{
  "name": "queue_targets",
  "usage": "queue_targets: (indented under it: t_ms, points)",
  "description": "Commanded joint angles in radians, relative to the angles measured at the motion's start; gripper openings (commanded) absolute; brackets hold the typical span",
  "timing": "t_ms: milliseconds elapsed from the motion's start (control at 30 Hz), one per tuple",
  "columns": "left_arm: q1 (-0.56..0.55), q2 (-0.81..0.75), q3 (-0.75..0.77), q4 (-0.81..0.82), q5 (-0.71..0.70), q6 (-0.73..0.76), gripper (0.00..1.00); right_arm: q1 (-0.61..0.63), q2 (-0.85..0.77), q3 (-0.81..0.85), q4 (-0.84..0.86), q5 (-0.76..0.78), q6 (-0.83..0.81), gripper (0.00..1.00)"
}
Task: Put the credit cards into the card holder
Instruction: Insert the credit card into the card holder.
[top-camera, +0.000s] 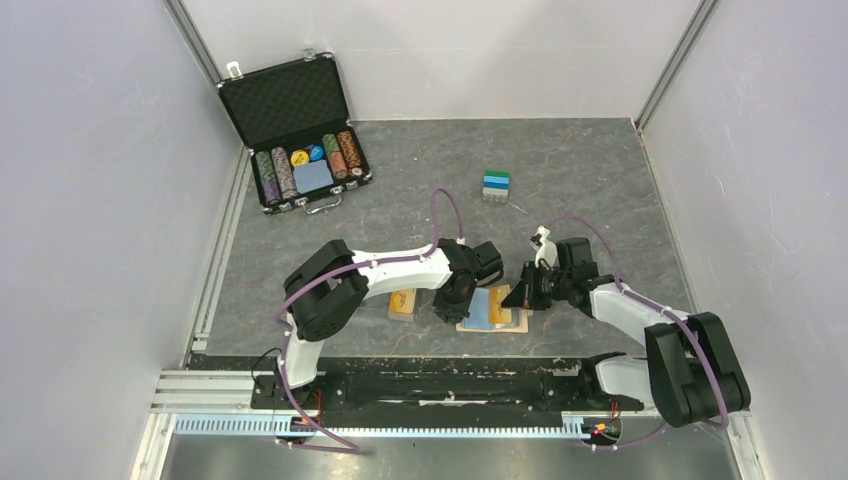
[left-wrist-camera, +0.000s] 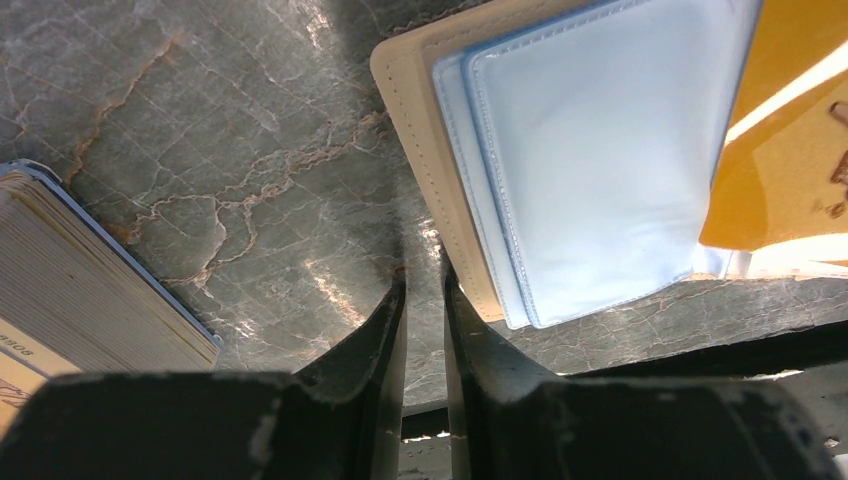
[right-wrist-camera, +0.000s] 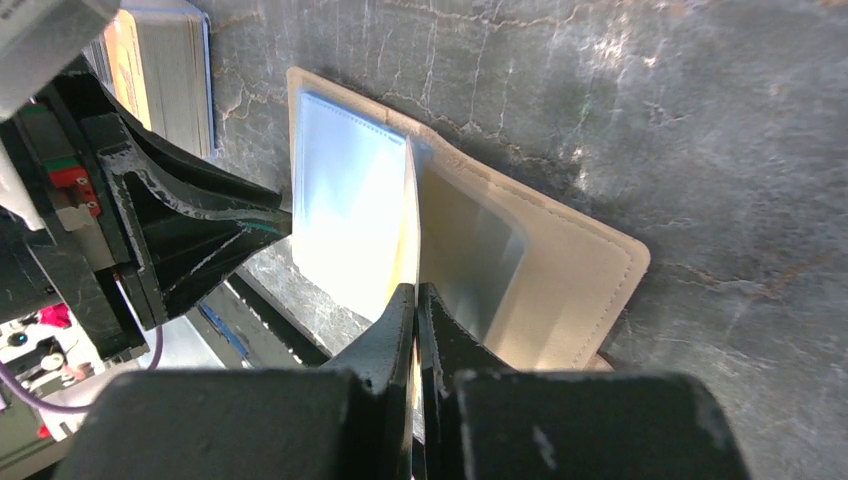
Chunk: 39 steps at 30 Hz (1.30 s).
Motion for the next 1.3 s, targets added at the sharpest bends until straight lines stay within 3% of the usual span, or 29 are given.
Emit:
queue_targets:
  t_ms: [0, 533, 867, 1267]
  points:
    - [-0.009, 0.058, -0.005, 0.024, -0.026, 0.031, 0.25, -0.002, -0.042, -0.001, 0.002, 0.128, -0.002, 0.0]
    - [-0.011, 0.064, 0.006, 0.024, -0.022, 0.032, 0.24, -0.003, -0.052, -0.148, 0.286, -0.008, 0.175, 0.0]
    - [-0.011, 0.068, 0.013, 0.024, -0.018, 0.032, 0.24, -0.003, -0.028, -0.17, 0.31, -0.051, 0.2, 0.0]
    - [-0.013, 0.064, 0.01, 0.023, -0.024, 0.032, 0.24, -0.003, -0.062, -0.134, 0.153, 0.039, 0.182, 0.0]
